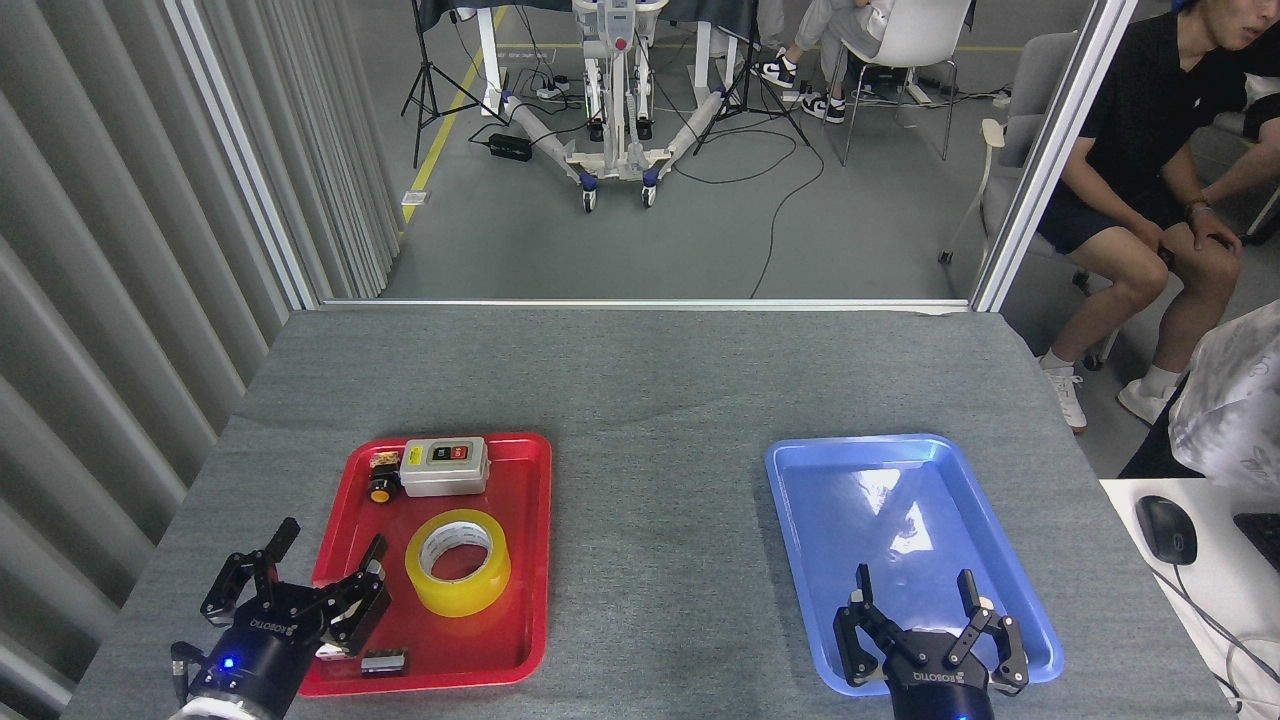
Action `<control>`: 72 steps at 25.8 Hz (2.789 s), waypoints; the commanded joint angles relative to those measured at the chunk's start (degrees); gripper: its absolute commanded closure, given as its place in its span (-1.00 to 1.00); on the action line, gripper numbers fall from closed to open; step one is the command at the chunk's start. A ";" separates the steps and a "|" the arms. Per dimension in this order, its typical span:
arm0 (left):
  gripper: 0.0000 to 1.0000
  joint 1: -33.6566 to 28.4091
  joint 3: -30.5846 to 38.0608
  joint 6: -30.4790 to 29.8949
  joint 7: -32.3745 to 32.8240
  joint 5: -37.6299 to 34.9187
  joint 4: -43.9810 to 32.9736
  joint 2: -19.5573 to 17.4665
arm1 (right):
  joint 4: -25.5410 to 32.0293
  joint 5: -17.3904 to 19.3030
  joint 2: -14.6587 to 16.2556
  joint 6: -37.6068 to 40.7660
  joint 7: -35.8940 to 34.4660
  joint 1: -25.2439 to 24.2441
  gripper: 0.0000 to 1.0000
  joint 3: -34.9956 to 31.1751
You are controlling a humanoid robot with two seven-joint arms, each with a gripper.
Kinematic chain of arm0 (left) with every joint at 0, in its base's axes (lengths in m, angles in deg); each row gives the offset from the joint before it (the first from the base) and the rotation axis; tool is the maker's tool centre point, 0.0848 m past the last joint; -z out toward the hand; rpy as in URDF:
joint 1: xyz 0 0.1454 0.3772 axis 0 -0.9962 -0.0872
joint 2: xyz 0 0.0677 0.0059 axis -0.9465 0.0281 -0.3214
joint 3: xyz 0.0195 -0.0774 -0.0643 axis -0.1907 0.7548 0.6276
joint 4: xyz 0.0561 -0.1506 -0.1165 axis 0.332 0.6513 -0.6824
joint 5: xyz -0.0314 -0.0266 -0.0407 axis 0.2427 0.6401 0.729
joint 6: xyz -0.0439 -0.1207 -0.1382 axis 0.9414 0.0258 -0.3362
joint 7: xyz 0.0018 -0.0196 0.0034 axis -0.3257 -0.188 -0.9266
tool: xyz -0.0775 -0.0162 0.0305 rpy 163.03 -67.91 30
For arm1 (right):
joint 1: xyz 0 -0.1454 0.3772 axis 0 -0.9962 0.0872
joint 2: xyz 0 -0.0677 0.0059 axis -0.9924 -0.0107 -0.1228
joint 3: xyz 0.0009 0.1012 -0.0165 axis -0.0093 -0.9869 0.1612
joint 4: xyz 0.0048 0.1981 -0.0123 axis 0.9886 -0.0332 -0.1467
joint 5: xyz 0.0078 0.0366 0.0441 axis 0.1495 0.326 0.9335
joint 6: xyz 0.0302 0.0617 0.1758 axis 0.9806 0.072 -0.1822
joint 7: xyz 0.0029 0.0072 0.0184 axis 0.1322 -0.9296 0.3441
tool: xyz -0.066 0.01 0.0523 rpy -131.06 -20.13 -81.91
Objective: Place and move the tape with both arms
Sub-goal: 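Move the left gripper toward the yellow tape roll in the red tray, then insert the left gripper into the tape roll's hole and grip it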
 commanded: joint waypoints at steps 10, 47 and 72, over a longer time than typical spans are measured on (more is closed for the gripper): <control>-0.99 0.90 0.30 0.46 -0.55 -0.64 0.29 0.01 | -0.39 0.22 0.22 0.48 -0.19 -0.14 -1.00 0.03; -0.99 20.06 -3.57 15.23 43.75 -0.55 10.84 5.28 | -0.21 1.98 -0.13 0.48 0.07 -0.93 -1.00 0.47; -0.99 25.77 -9.28 10.22 49.38 -3.19 23.32 1.85 | -0.39 5.76 -0.22 -0.23 -0.01 -1.19 -1.00 1.17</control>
